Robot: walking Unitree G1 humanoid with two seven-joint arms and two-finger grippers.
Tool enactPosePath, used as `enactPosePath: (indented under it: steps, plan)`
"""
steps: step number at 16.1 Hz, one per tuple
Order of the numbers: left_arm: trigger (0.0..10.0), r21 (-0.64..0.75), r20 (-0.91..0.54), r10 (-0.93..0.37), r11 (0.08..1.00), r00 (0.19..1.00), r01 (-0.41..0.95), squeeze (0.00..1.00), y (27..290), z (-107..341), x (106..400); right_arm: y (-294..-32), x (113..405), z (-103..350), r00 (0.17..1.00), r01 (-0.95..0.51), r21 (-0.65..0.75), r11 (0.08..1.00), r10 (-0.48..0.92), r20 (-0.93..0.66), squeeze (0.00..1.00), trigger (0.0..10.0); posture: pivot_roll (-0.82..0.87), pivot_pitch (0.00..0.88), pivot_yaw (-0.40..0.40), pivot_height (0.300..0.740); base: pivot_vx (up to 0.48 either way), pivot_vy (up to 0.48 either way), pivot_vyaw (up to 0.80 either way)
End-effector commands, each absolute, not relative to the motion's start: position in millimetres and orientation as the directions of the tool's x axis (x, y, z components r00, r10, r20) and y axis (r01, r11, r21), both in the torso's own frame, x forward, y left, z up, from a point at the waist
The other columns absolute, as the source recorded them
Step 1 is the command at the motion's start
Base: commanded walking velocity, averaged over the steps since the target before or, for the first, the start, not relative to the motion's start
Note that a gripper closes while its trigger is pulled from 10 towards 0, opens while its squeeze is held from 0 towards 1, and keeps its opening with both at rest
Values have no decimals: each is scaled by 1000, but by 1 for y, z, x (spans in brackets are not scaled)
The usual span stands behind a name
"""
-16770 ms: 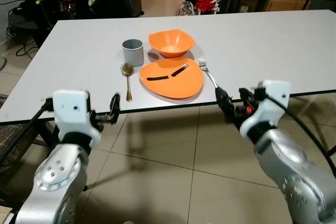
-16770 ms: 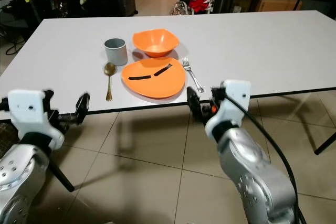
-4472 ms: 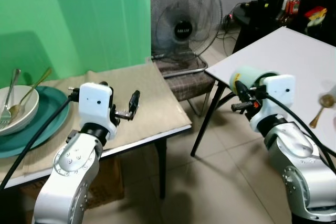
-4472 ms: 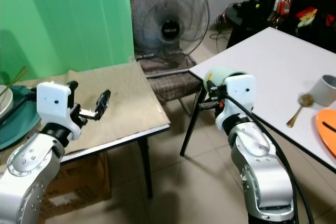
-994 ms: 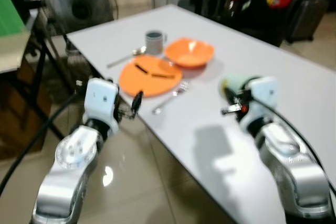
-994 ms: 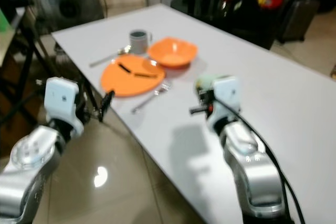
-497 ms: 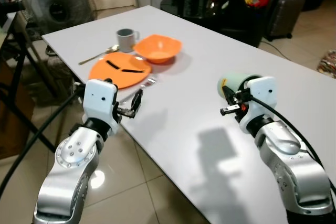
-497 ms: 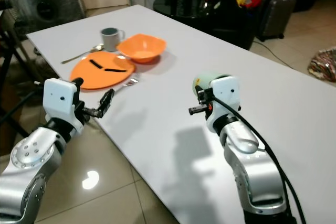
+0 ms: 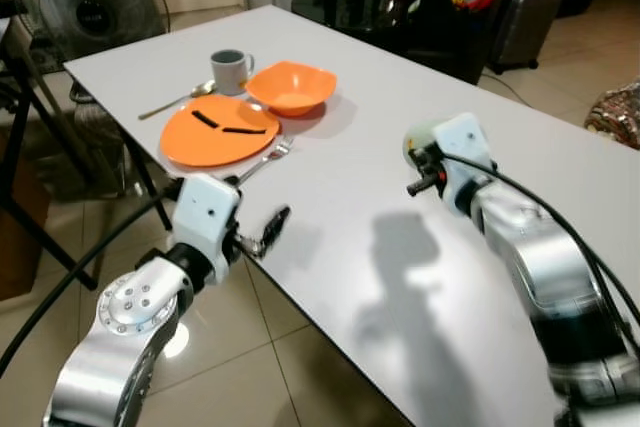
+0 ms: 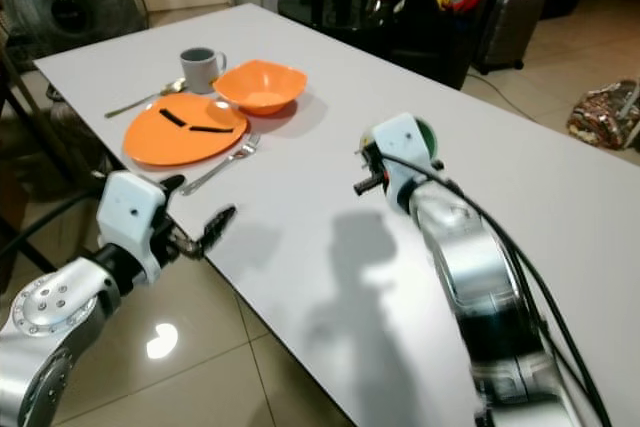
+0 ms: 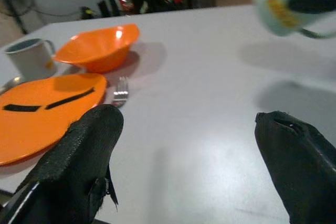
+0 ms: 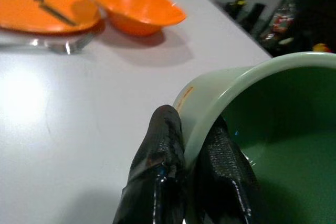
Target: Setting the table
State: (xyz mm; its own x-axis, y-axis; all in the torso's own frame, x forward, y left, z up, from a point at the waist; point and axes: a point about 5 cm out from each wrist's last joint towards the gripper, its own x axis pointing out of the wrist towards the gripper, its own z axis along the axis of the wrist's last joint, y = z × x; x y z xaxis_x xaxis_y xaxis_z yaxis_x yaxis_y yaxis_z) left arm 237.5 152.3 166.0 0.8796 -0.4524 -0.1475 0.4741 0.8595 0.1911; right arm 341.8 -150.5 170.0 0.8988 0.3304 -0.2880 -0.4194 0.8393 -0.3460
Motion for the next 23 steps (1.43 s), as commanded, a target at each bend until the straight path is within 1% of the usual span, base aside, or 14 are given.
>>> enactPosePath:
  steps: [1,2,3,5,6,8,9,10,11,14,16,18,20,23]
  plan:
    - [10000,193,-160,-487,838,859,511,0,151,168,236,-152,354,172,874,-471,-401,786,356,-329,0,10000,-100,0,22,740,0,0,0]
    - [10000,197,-172,-506,823,845,533,0,153,169,235,-153,365,173,855,-504,-431,748,363,-370,0,10000,-99,0,28,740,0,0,0]
    - [10000,198,-181,-517,814,836,546,0,154,169,233,-155,371,174,844,-521,-440,732,366,-391,0,10000,-99,0,28,740,0,0,0]
    - [10000,211,-233,-568,763,789,611,0,155,168,225,-165,391,181,806,-577,-510,638,342,-483,0,10000,-90,15,31,740,0,0,0]
    - [10000,212,-236,-572,759,786,616,0,156,168,223,-166,392,181,802,-582,-508,636,342,-490,0,10000,-87,24,33,740,0,0,0]
    - [10000,205,-250,-592,741,766,639,0,156,169,219,-174,397,181,755,-636,-518,572,325,-569,0,10000,-90,48,38,740,0,0,0]
    - [10000,200,-258,-602,732,756,651,0,156,169,216,-178,398,181,740,-653,-514,557,321,-591,0,10000,-92,70,43,740,0,0,0]
    - [10000,179,-258,-613,730,747,660,0,155,169,213,-180,400,183,734,-660,-522,541,314,-603,0,10000,-92,73,44,740,0,0,0]
    - [10000,162,-260,-626,722,735,672,0,153,169,211,-181,401,186,724,-671,-519,530,317,-613,0,10000,-90,85,40,740,0,0,0]
    - [10000,141,-283,-652,697,703,703,0,150,168,202,-178,403,194,687,-715,-525,461,330,-647,0,10000,-80,105,35,740,0,0,0]
    - [10000,138,-297,-652,693,698,707,0,151,168,198,-175,405,203,677,-731,-557,395,316,-665,0,10000,-78,114,28,740,0,0,0]
    - [10000,135,-302,-651,694,697,707,0,151,167,197,-174,407,208,688,-723,-583,372,300,-662,0,10000,-76,117,26,740,0,0,0]
    - [10000,126,-309,-652,694,693,709,0,151,167,196,-173,408,211,674,-737,-597,316,281,-683,0,10000,-74,122,17,740,0,0,0]
    - [10000,119,-316,-654,691,687,713,0,150,165,193,-172,408,214,658,-752,-599,276,267,-704,0,10000,-74,122,10,740,0,0,0]
